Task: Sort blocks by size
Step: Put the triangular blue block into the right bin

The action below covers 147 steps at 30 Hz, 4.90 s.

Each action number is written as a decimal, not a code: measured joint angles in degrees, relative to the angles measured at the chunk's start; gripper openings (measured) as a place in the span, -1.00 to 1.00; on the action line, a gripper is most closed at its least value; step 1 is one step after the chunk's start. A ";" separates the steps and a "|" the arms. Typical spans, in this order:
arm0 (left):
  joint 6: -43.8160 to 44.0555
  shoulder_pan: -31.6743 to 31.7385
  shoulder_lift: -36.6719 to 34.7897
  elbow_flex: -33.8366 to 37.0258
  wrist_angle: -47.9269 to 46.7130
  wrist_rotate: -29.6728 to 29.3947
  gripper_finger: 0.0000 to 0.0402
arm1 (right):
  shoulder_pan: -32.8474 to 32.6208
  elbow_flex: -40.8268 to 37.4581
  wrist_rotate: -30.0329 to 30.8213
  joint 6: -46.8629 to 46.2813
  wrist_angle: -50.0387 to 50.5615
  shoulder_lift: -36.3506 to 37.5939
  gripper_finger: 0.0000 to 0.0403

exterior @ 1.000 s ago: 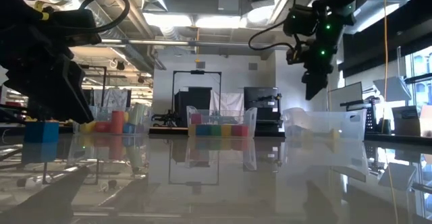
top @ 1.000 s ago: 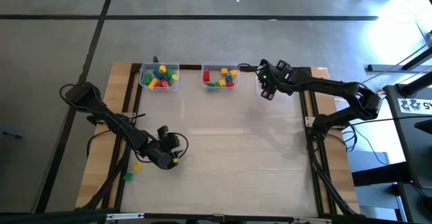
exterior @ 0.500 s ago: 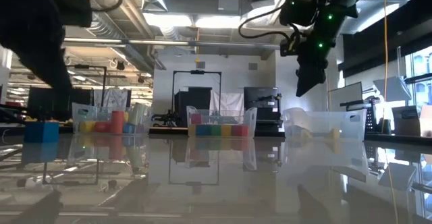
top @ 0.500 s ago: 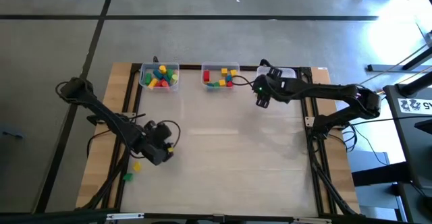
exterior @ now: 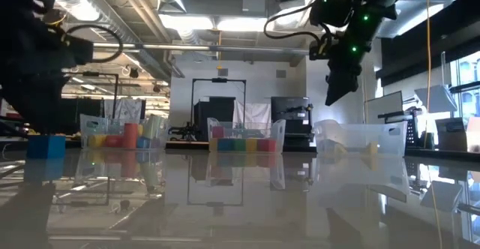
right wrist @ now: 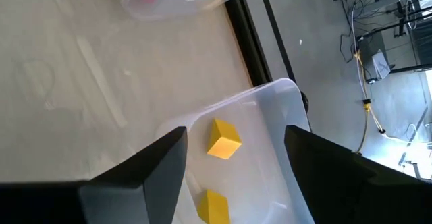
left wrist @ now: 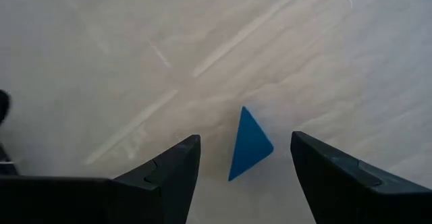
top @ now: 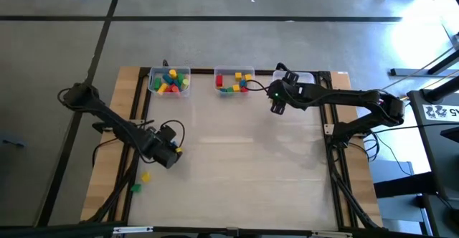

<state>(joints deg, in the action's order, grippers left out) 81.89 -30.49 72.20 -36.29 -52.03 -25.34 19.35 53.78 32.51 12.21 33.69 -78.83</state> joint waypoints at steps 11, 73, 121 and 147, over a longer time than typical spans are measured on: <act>-4.33 1.92 0.02 3.79 6.85 0.79 0.13 | 0.02 0.00 -0.02 0.02 0.00 0.00 0.25; -54.28 2.26 0.02 -5.56 53.89 -12.58 -0.54 | -34.96 0.04 -6.18 11.66 -60.30 -19.64 0.26; -53.43 5.43 0.02 -5.56 63.49 -13.46 -0.51 | -35.45 13.09 -1.57 24.06 -71.11 -29.83 0.36; -53.58 5.41 0.02 -5.54 63.17 -13.46 -0.51 | -35.52 13.09 -2.10 23.52 -71.23 -29.83 -0.24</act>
<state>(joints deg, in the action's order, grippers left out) 28.32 -25.08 72.23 -41.82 11.14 -38.81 -16.16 66.87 30.41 35.73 -37.54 -108.66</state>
